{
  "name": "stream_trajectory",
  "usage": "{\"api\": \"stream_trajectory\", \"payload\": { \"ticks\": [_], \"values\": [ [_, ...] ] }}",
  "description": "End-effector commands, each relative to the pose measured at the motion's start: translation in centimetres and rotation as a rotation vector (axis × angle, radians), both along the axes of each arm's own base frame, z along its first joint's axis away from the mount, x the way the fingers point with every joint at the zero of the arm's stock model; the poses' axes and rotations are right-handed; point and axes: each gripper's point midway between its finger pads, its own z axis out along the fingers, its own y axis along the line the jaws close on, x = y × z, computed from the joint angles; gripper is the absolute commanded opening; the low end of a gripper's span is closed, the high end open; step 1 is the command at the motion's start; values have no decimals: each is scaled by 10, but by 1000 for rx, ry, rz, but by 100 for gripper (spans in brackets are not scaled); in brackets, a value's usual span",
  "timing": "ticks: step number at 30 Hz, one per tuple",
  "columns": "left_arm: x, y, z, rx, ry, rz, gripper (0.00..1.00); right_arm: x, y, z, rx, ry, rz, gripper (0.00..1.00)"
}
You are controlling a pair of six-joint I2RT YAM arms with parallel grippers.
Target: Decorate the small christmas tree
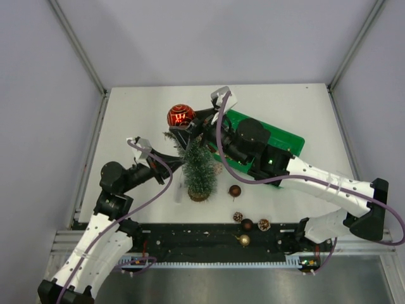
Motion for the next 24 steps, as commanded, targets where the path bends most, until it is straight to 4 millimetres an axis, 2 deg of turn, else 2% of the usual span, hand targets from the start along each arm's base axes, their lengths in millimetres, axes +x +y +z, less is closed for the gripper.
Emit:
{"api": "stream_trajectory", "payload": {
  "ticks": [1, 15, 20, 24],
  "values": [
    [-7, 1, 28, -15, -118, -13, 0, -9, -14, 25, 81, -14, -10, 90],
    [-10, 1, 24, -10, -117, -20, 0, -8, -47, 25, 82, -15, -92, 97],
    [-10, 1, 22, -4, -116, -19, 0, -8, -61, 22, 74, -13, -127, 97],
    [-10, 1, 23, 0, -121, -17, 0, -4, -74, 12, 45, 17, -180, 98]
  ]
}}
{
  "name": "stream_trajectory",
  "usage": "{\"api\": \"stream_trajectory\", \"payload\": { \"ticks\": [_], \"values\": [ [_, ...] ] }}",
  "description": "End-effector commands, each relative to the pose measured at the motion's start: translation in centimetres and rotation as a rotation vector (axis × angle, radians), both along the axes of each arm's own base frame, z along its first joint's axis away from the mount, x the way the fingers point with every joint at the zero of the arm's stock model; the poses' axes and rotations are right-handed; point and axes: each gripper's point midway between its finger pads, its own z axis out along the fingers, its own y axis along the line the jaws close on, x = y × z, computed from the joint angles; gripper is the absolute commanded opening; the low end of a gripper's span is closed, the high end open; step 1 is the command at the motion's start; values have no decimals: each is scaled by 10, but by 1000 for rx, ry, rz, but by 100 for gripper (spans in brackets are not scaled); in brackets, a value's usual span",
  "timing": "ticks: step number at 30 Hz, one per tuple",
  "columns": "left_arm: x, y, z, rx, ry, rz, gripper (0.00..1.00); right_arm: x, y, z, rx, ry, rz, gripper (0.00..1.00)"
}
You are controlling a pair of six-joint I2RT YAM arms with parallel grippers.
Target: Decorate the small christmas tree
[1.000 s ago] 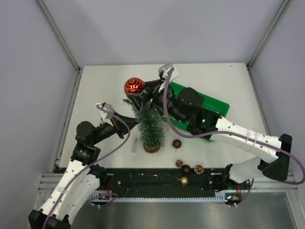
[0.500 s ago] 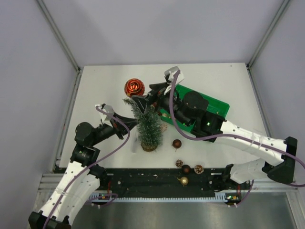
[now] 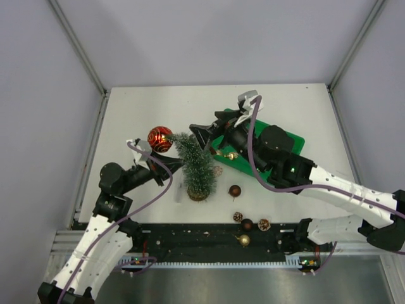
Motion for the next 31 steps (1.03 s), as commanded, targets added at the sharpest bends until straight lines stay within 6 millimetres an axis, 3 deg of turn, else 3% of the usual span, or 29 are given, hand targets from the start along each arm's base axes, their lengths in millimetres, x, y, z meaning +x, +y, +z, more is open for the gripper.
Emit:
{"api": "stream_trajectory", "payload": {
  "ticks": [1, 6, 10, 18, 31],
  "values": [
    [-5, 2, 24, -15, -99, -2, 0, 3, -26, -3, -22, 34, -99, 99],
    [-6, 3, 26, -15, -101, 4, 0, 19, -58, -62, -190, 188, -306, 99],
    [-8, 4, 26, -12, -97, 6, 0, 18, -88, -103, -252, 275, -420, 99],
    [-7, 6, 28, -10, -78, 28, 0, -1, -130, -126, -219, 326, -436, 99],
    [-9, 7, 36, -27, -50, 34, 0, -5, -134, -143, -294, 368, -443, 99]
  ]
}}
